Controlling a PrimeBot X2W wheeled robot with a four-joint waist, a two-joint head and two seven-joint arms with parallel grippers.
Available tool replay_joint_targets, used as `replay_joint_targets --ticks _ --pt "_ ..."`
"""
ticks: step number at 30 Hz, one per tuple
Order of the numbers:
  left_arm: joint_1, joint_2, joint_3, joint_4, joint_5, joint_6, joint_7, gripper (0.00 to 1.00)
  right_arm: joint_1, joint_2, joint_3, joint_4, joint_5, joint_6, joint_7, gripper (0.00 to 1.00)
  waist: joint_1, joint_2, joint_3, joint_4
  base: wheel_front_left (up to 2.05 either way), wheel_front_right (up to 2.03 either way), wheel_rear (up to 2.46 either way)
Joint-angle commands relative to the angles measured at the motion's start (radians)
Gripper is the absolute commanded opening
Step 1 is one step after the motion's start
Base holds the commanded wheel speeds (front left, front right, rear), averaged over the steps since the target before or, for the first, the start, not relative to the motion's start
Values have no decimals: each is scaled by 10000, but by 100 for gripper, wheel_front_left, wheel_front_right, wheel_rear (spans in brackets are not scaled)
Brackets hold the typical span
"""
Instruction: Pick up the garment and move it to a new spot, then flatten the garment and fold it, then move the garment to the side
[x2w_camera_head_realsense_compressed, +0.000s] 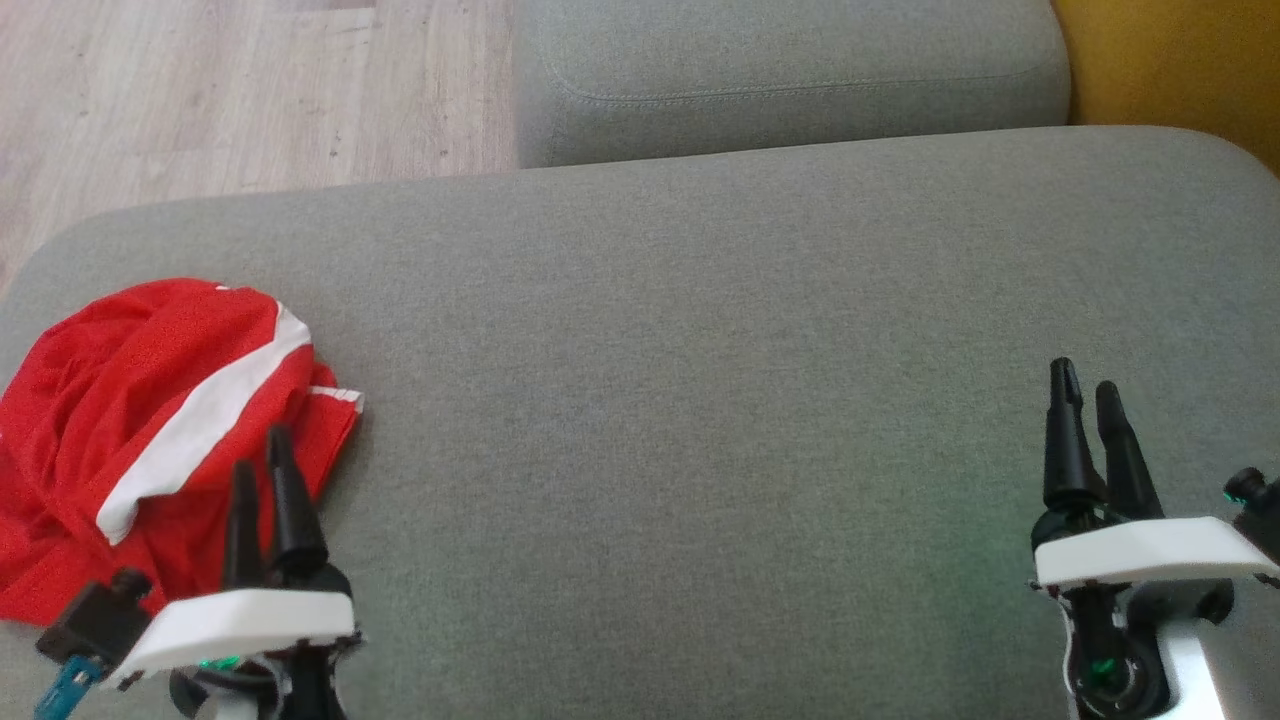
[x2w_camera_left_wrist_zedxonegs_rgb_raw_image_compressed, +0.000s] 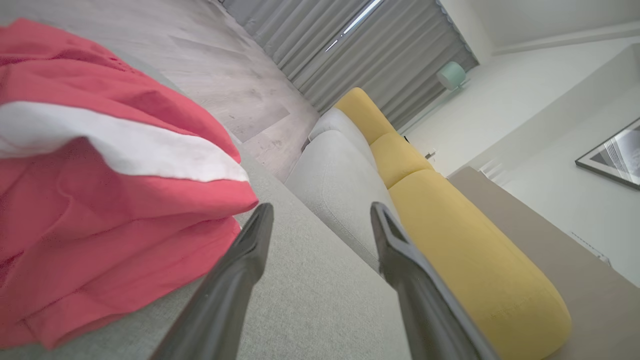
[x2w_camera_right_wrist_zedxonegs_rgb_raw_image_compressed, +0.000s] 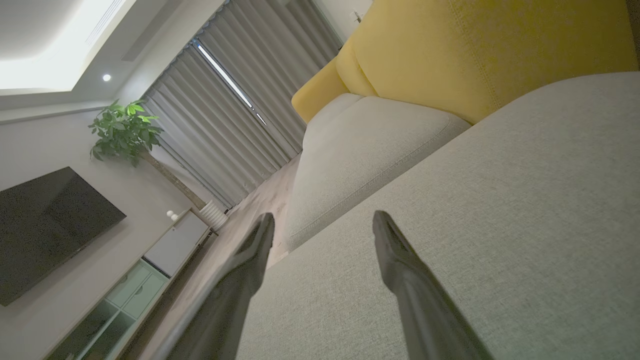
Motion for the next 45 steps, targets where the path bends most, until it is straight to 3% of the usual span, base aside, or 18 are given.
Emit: replay_joint_targets --ticks 1,37,45 --pt "-237 66 70 -465 362 23 -127 100 -404 -66 184 -453 -371 40 -129 100 0 -1 0 -5 0 0 0" --pt "-109 144 -1159 -1103 5749 236 -1167 100 -325 -85 952 -1272 -5492 62 -1161 100 -1 -1 40 -84 0 0 0" --pt "-120 293 -1519 -1111 6957 560 -1404 100 -265 -89 1092 -1444 -6549 68 -1396 100 -1 -1 34 -79 0 0 0"
